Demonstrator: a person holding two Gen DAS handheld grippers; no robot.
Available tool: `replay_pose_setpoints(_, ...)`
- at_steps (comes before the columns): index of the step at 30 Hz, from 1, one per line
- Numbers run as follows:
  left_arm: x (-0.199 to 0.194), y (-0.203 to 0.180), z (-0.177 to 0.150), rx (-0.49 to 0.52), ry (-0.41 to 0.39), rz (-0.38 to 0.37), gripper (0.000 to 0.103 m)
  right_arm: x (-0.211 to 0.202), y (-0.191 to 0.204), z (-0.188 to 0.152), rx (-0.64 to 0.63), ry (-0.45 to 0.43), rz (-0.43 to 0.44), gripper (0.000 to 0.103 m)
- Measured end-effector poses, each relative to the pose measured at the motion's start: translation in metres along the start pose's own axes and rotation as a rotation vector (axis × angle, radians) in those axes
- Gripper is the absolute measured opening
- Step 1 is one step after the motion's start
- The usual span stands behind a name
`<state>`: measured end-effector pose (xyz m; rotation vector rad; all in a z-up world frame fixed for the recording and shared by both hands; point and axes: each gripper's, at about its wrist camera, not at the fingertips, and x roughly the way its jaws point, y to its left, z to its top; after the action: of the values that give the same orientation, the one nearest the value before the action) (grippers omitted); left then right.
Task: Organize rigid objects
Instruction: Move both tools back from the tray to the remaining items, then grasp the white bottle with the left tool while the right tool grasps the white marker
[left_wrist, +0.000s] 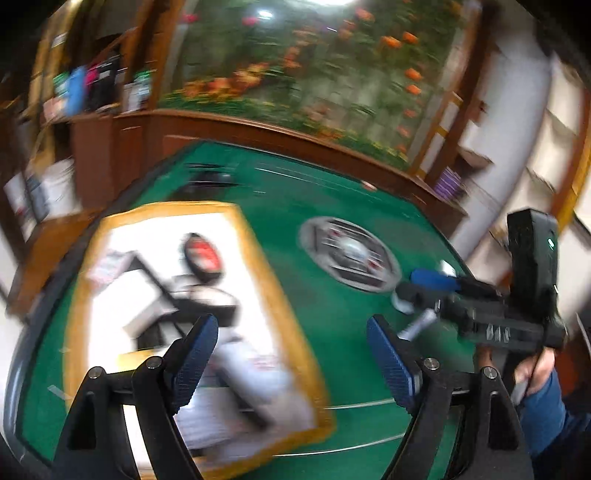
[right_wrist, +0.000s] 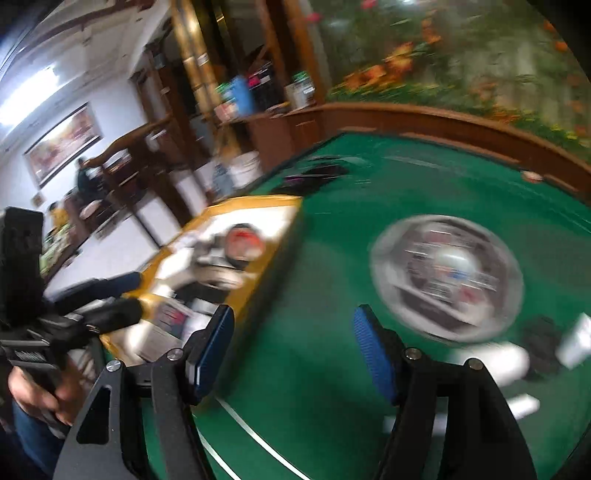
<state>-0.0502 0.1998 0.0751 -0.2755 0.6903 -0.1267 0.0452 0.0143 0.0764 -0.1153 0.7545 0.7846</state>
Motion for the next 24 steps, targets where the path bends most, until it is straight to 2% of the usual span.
replay_pose_setpoints(5, 0.048, -0.066, 0.011, 0.147, 0.107, -0.072, 0.086, -0.056, -0.114, -0.020, 0.250, -0.124, -0.113, 0.070)
replay_pose_setpoints(8, 0.091, -0.106, 0.019, 0.236, 0.185, -0.100, 0.086, -0.073, -0.170, -0.032, 0.439, -0.159, -0.093, 0.070)
replay_pose_setpoints(10, 0.115, -0.126, 0.022, 0.264, 0.218, -0.119, 0.086, -0.074, -0.190, -0.038, 0.538, -0.135, -0.073, 0.070)
replay_pose_setpoints(13, 0.152, -0.147, 0.030, 0.299, 0.263, -0.118, 0.086, -0.070, -0.202, -0.046, 0.642, -0.088, 0.002, 0.070)
replay_pose_setpoints(16, 0.180, -0.170, 0.032, 0.371, 0.305, -0.107, 0.086, -0.069, -0.208, -0.048, 0.678, -0.071, 0.052, 0.070)
replay_pose_setpoints(19, 0.205, -0.186, 0.029, 0.452, 0.355, -0.070, 0.085, -0.073, -0.211, -0.050, 0.698, -0.079, 0.035, 0.070)
replay_pose_setpoints(20, 0.212, -0.188, 0.028, 0.461, 0.361, -0.045, 0.083, -0.073, -0.212, -0.051, 0.707, -0.078, 0.033, 0.070)
replay_pose_setpoints(21, 0.217, -0.187, 0.027, 0.459, 0.375, -0.026, 0.064, -0.073, -0.211, -0.052, 0.712, -0.076, 0.035, 0.070)
replay_pose_setpoints(22, 0.220, -0.182, 0.026, 0.435, 0.388, -0.026, 0.052, -0.071, -0.210, -0.052, 0.713, -0.071, 0.036, 0.070)
replay_pose_setpoints(24, 0.216, -0.168, 0.027, 0.379, 0.371, -0.026, 0.052, -0.070, -0.209, -0.053, 0.707, -0.062, 0.039, 0.070)
